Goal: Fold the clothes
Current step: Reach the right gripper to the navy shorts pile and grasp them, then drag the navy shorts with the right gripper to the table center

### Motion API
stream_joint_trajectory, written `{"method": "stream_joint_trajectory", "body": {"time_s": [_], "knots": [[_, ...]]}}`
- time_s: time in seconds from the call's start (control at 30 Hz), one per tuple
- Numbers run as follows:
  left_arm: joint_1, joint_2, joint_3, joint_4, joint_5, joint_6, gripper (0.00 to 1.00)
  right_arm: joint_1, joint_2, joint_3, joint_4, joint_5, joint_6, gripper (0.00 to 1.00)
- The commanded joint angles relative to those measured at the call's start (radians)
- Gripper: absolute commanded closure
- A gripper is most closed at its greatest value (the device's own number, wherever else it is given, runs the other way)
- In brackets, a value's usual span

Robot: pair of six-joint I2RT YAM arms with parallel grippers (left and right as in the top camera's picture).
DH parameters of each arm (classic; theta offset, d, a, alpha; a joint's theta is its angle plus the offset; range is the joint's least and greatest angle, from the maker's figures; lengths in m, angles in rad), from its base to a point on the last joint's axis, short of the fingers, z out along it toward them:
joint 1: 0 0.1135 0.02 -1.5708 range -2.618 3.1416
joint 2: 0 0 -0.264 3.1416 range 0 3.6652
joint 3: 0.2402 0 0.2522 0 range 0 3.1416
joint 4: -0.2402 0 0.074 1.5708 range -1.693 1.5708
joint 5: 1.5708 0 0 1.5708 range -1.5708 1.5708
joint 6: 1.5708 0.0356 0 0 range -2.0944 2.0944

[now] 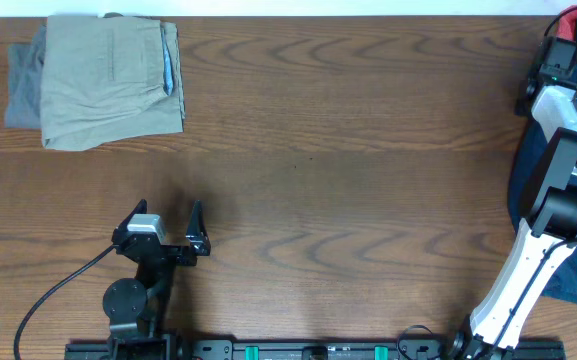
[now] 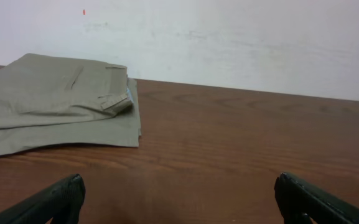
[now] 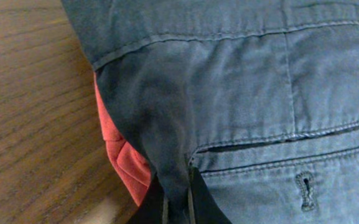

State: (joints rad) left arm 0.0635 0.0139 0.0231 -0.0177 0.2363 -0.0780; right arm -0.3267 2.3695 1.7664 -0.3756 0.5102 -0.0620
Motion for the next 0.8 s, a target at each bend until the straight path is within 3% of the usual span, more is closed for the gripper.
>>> {"method": "stream_joint_trajectory", "body": {"time_s": [0.0, 0.13, 0.53, 0.77], "knots": [[-0.004, -0.003, -0.019, -0.030, 0.013, 0.003, 0.02, -0.001, -0.035, 0.005, -0.022, 0.062, 0.072, 0.99], [-0.004, -0.003, -0.019, -0.030, 0.013, 0.003, 0.02, 0.000, -0.128, 0.005, -0.044, 0.039, 0.151, 0.99], [-0.004, -0.003, -0.019, -0.030, 0.013, 0.003, 0.02, 0.060, -0.381, 0.005, -0.198, -0.046, 0.208, 0.99], [-0.004, -0.003, -0.019, -0.030, 0.013, 0.003, 0.02, 0.161, -0.430, 0.005, -0.265, -0.396, 0.215, 0.99]]}}
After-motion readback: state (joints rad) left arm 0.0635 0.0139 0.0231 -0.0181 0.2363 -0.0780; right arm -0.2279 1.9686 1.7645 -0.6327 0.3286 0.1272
